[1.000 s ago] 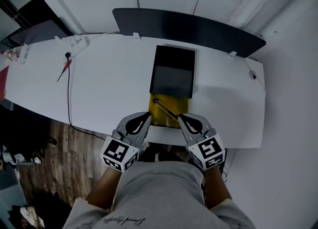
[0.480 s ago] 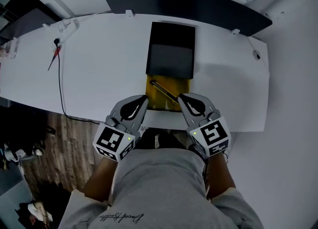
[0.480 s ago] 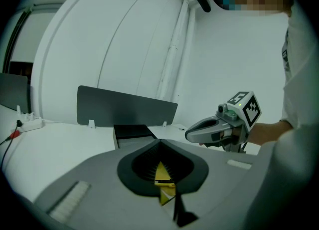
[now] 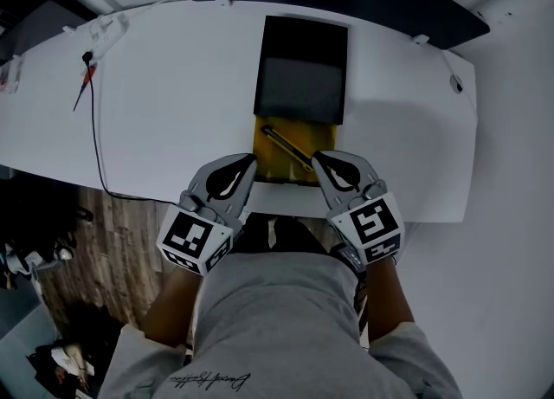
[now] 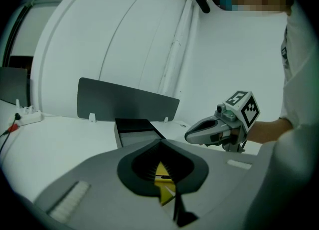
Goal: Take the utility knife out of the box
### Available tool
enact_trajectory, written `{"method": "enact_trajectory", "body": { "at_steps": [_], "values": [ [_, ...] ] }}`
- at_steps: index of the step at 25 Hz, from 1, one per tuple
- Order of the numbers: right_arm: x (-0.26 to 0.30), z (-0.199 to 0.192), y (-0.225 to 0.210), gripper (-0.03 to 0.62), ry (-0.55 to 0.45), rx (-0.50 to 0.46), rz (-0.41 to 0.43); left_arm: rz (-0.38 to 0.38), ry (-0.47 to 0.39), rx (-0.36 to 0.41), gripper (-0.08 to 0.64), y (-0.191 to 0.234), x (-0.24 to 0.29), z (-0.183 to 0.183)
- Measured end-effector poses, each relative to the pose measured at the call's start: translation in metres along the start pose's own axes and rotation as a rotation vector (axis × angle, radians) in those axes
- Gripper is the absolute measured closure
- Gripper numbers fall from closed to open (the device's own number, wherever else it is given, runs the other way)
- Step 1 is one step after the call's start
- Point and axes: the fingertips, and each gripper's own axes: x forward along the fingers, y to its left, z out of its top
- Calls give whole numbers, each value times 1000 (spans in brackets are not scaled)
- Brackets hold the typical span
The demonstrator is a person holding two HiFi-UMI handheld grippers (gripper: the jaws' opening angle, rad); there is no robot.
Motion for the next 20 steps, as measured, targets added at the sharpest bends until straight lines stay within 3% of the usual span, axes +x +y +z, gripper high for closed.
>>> {"method": "enact_trajectory", "body": {
  "at_steps": [20],
  "values": [
    [56,-44,-9,577,173,-25,15,6,53,-37,558,27,16,-32]
  ]
}}
